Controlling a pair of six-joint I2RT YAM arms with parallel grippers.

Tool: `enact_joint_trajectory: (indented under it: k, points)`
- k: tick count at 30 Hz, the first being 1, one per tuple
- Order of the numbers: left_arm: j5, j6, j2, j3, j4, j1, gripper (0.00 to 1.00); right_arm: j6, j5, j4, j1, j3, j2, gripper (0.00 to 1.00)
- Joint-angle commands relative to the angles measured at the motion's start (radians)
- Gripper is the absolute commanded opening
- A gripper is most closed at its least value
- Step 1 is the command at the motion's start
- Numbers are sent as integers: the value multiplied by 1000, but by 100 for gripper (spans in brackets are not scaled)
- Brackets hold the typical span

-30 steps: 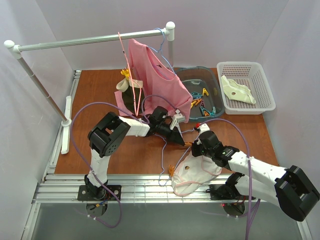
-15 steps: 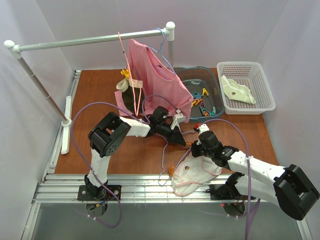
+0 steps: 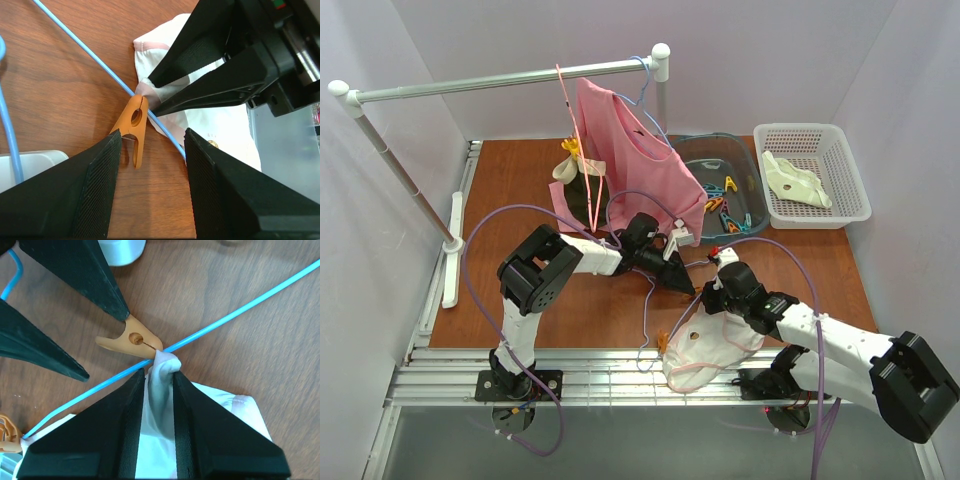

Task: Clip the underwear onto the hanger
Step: Clamp the underwear onto the hanger, then pick up the underwear from the center of the board.

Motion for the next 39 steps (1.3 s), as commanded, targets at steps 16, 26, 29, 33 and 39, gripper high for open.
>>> enact_joint_trajectory:
  k: [16, 26, 29, 33, 39]
  points:
    - [-70, 1, -40, -68, 53, -6, 48, 42, 137, -146, -1, 40, -163, 61]
    - [-97, -43, -95, -139, 197, -9, 53, 64, 264, -194, -1, 72, -218, 63]
    - [-103, -66, -101, -166, 252, -12, 54, 61, 274, -202, -1, 92, -225, 63]
    - [-123, -72, -111, -182, 279, -18, 54, 30, 231, -186, 0, 106, -191, 62]
    - [-187, -89, -134, -211, 311, -26, 54, 4, 108, -74, -1, 69, -156, 58]
